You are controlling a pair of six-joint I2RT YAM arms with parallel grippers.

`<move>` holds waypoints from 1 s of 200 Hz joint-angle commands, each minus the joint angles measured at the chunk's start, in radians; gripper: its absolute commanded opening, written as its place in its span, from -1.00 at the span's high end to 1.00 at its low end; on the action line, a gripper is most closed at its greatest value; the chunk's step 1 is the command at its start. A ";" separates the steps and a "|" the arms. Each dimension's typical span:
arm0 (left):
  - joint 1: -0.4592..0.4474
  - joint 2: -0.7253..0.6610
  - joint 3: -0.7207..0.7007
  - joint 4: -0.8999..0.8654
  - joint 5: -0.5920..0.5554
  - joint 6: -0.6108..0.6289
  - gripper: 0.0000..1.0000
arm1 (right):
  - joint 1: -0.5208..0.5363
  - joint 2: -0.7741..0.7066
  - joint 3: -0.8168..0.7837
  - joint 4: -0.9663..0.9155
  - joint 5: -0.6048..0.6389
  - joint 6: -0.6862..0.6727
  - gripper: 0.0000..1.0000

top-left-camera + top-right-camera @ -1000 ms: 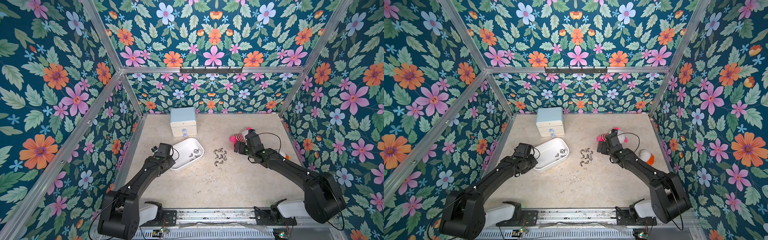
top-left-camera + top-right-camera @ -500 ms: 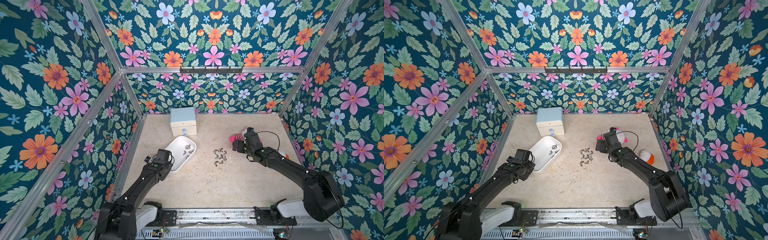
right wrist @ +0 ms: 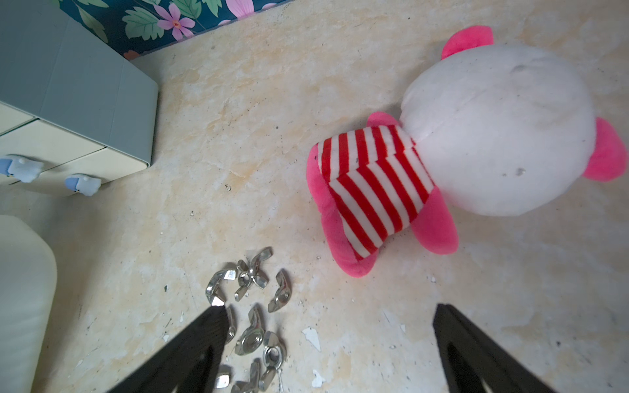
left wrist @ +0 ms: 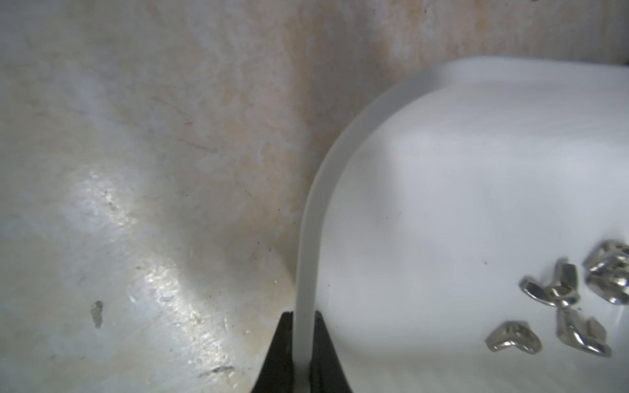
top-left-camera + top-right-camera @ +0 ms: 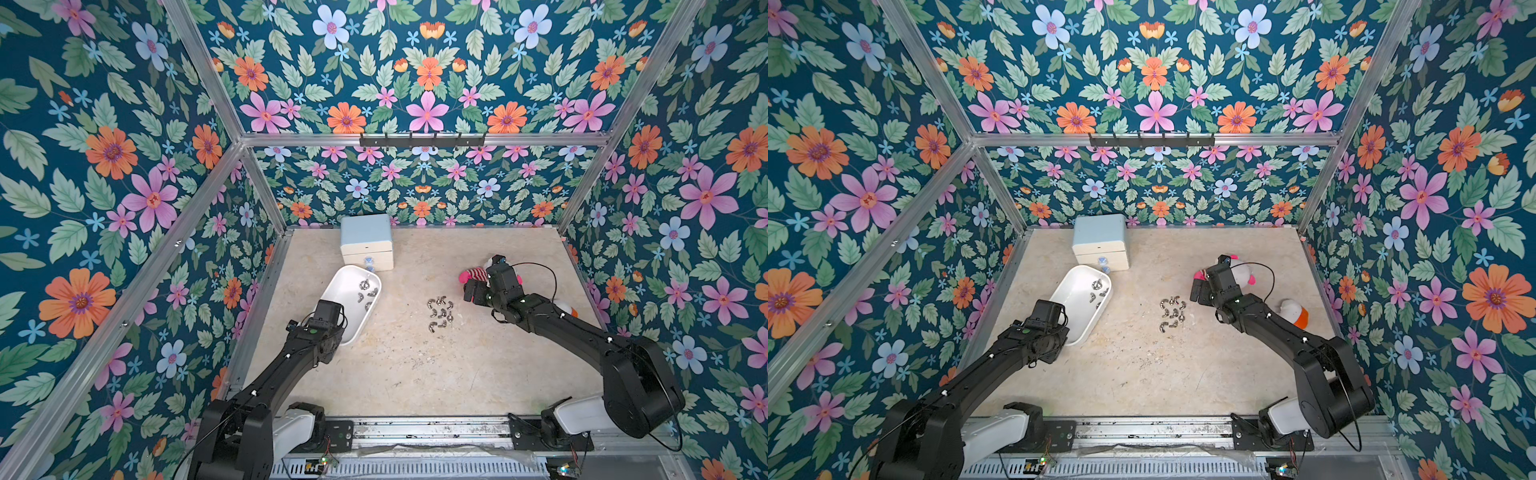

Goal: Take out the wing nut from the storage box
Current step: Adjust the storage box at the center of the board.

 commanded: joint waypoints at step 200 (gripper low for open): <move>-0.210 0.027 0.121 -0.190 0.006 -0.144 0.37 | 0.011 0.016 -0.009 0.049 0.004 0.001 -0.99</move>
